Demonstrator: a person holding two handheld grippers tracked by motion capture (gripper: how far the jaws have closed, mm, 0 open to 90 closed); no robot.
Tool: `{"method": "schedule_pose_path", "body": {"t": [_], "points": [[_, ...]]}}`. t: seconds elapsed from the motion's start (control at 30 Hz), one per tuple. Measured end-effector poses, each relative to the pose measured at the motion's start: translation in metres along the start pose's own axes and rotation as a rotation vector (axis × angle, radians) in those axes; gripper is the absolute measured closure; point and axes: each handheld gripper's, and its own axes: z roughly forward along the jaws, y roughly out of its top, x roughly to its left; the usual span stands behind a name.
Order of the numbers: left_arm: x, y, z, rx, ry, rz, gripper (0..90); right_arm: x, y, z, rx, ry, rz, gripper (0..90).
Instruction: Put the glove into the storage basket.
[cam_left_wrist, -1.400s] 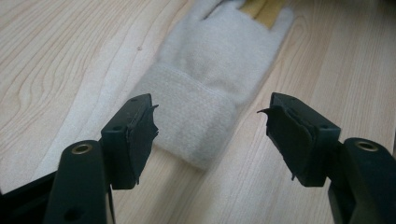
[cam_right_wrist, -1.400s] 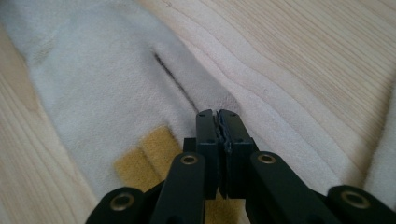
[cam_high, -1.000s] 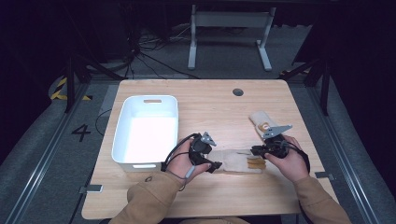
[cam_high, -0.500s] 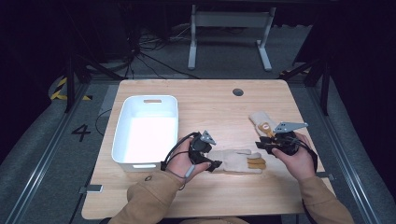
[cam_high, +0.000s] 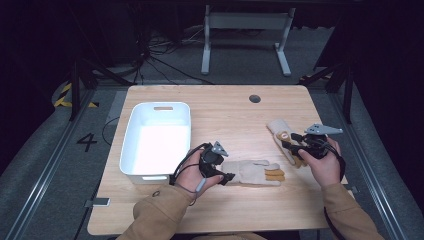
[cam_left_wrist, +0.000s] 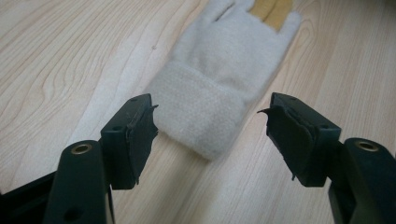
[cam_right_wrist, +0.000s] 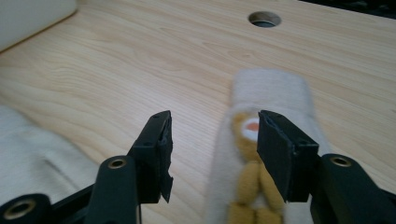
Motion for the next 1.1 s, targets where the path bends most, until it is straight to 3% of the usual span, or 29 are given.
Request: {"method": "schedule_pose_path", "body": {"t": [0.23, 0.73, 0.93, 1.1], "points": [[0.000, -0.006, -0.002, 0.004, 0.006, -0.017, 33.0, -0.023, -0.010, 0.014, 0.046, -0.045, 0.054, 41.9], [0.001, -0.009, 0.000, 0.017, 0.003, -0.027, 31.8, -0.028, -0.022, 0.032, 0.142, -0.069, 0.045, 40.3], [0.002, -0.009, 0.001, 0.020, 0.005, -0.028, 31.8, -0.027, -0.024, 0.036, 0.167, -0.070, 0.026, 42.8], [0.002, -0.009, 0.002, 0.022, 0.005, -0.031, 31.7, -0.026, -0.024, 0.036, 0.175, -0.064, 0.022, 55.2]]}}
